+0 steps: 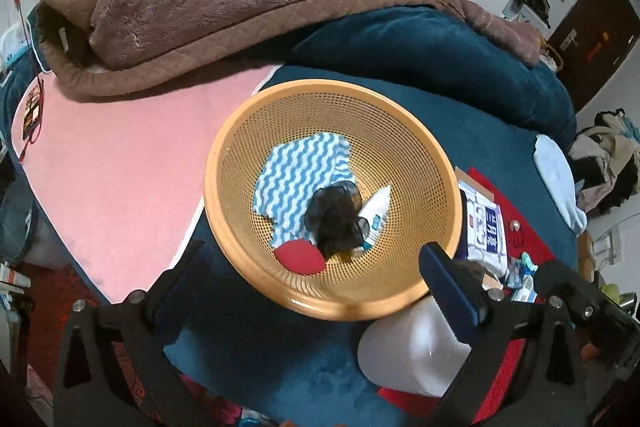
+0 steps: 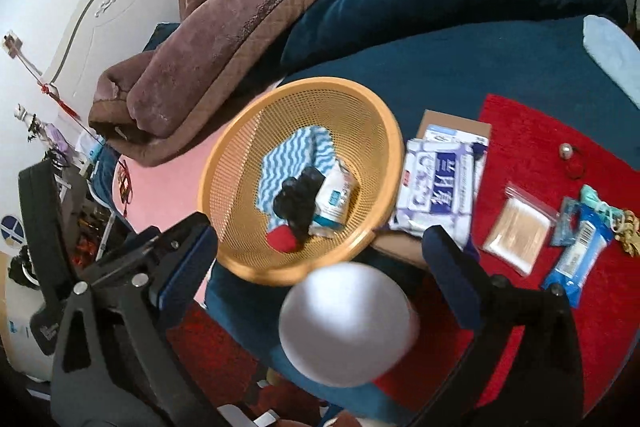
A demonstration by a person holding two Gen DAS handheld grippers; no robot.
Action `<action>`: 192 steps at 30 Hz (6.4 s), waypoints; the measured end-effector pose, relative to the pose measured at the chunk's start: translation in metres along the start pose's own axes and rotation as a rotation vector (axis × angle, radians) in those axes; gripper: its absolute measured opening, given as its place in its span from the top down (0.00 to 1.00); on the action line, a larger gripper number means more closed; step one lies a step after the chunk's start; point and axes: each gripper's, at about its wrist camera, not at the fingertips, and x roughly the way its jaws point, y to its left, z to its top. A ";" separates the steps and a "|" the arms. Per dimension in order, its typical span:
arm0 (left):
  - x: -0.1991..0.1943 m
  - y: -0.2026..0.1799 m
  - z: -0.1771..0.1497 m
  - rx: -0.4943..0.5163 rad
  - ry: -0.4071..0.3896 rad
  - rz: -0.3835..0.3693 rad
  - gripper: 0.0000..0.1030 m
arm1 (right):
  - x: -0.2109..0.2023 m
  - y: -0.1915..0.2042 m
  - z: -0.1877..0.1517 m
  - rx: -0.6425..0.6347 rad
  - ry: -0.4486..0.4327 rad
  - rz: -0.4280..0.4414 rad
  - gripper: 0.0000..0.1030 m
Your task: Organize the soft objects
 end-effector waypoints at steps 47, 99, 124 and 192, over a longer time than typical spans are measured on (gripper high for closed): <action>-0.064 -0.139 -0.107 0.260 -0.033 -0.019 0.01 | -0.092 -0.104 -0.100 0.093 -0.044 -0.084 0.00; 0.051 -0.229 -0.193 0.306 0.259 0.027 0.01 | -0.053 -0.249 -0.178 0.251 0.117 -0.097 0.00; 0.133 -0.343 -0.161 0.479 0.283 -0.123 0.01 | -0.075 -0.333 -0.178 0.470 0.023 -0.154 0.00; 0.096 -0.258 -0.197 0.493 0.332 -0.135 0.52 | -0.059 -0.258 -0.194 0.293 0.079 -0.116 0.58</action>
